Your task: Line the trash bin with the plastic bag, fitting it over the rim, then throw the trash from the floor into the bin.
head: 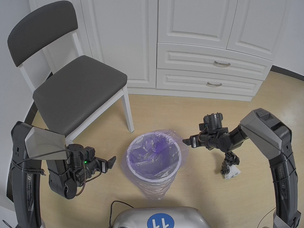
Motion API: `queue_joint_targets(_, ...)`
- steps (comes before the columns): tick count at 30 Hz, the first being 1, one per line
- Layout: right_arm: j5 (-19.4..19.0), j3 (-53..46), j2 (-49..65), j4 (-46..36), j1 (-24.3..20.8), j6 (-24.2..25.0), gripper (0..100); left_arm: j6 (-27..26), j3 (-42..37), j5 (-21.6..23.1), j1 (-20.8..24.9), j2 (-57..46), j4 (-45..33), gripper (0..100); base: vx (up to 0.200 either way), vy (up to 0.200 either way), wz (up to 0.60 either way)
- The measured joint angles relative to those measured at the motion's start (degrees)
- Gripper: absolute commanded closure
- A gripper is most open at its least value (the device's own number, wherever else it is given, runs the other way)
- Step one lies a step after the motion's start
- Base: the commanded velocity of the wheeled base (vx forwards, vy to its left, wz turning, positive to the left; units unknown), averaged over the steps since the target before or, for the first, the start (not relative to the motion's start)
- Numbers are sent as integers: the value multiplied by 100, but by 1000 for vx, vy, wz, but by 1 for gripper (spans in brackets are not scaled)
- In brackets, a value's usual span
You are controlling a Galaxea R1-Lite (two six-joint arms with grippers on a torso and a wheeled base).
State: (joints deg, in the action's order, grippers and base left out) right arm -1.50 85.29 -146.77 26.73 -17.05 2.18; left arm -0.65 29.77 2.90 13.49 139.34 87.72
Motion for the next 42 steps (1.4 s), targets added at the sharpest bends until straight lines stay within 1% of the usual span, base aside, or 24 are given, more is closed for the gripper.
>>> queue_joint_targets(3,-5,-224,317,41,44,-66,0,2,-34,-1,89,-98,0,0,0,0,0)
queue_joint_targets(6,16,-179,389,61,91,-107,0,2,-59,-9,172,-177,-2,0,0,0,0)
queue_joint_targets(10,52,160,113,41,149,-137,0,2,-69,-17,260,-257,-2,0,0,0,0)
queue_joint_targets(14,157,741,-293,-110,182,-128,0,2,-78,-23,304,-332,-5,0,0,0,0)
queue_joint_targets(18,239,1485,-719,-589,215,6,0,5,-65,-26,312,-413,-6,0,0,0,0)
queue_joint_targets(24,258,2543,-1213,-1785,226,438,0,5,-6,-28,304,-518,-9,0,0,0,0)
queue_joint_targets(26,236,2742,-1364,-2082,229,550,0,2,22,-28,304,-550,-9,0,0,0,0)
queue_joint_targets(31,137,2896,-1598,-2225,176,641,0,-1,71,-28,318,-640,-11,0,0,0,0)
queue_joint_targets(42,145,2929,-1734,-2242,-171,657,0,-4,29,-26,345,-935,-13,0,0,0,0)
